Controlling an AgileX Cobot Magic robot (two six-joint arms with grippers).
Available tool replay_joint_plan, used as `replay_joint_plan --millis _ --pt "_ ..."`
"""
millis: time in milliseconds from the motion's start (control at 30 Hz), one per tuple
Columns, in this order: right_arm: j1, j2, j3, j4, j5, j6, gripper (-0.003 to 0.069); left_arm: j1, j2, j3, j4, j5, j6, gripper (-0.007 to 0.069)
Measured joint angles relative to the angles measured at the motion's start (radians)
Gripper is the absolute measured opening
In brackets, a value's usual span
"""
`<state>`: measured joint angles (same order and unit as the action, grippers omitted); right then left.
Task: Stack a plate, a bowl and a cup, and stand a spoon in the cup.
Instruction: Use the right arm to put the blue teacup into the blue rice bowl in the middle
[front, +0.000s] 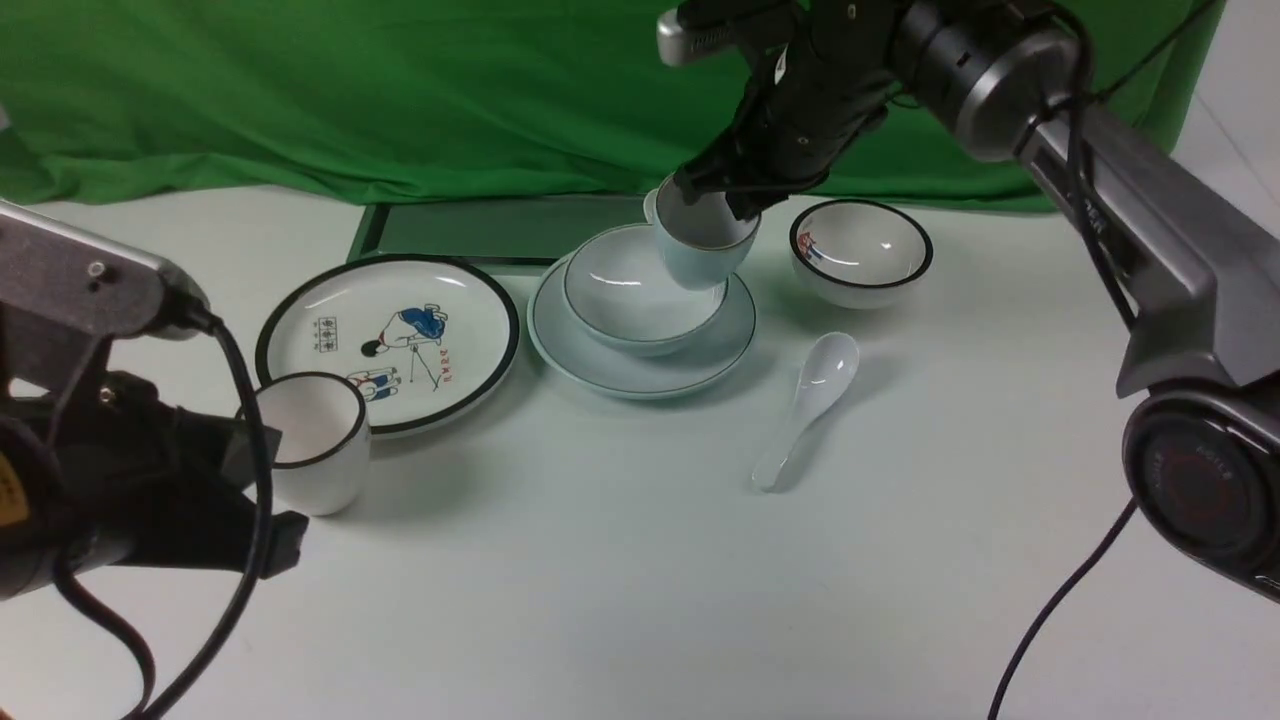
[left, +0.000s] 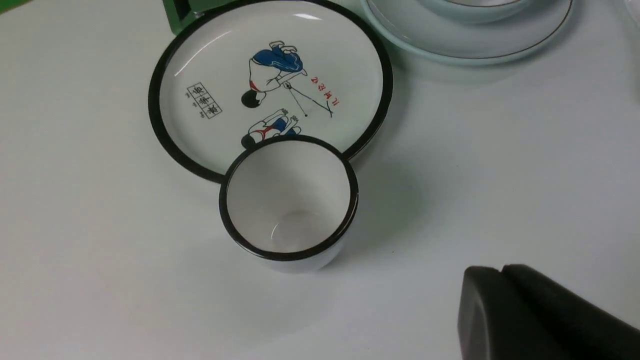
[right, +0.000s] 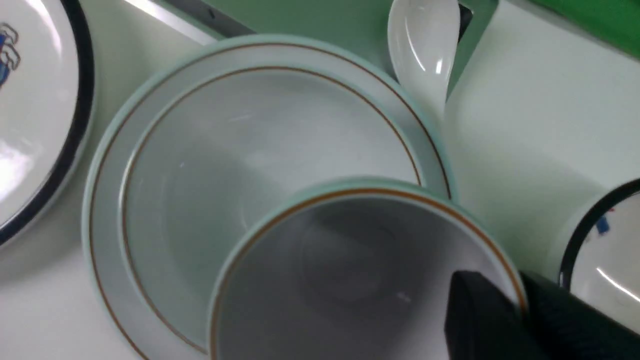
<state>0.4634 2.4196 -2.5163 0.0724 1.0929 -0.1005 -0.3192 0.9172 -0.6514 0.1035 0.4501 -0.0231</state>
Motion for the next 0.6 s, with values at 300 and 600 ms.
replay_joint_plan --millis 300,600 --pt "0.042 0.035 -0.011 0.025 -0.052 -0.003 0.0082 0.000 0.000 0.001 0.000 -0.050 -0.001 -0.0036" --pt "0.044 0.061 -0.011 0.024 -0.052 -0.003 0.0082 0.000 0.000 0.001 -0.001 -0.053 -0.005 -0.0036"
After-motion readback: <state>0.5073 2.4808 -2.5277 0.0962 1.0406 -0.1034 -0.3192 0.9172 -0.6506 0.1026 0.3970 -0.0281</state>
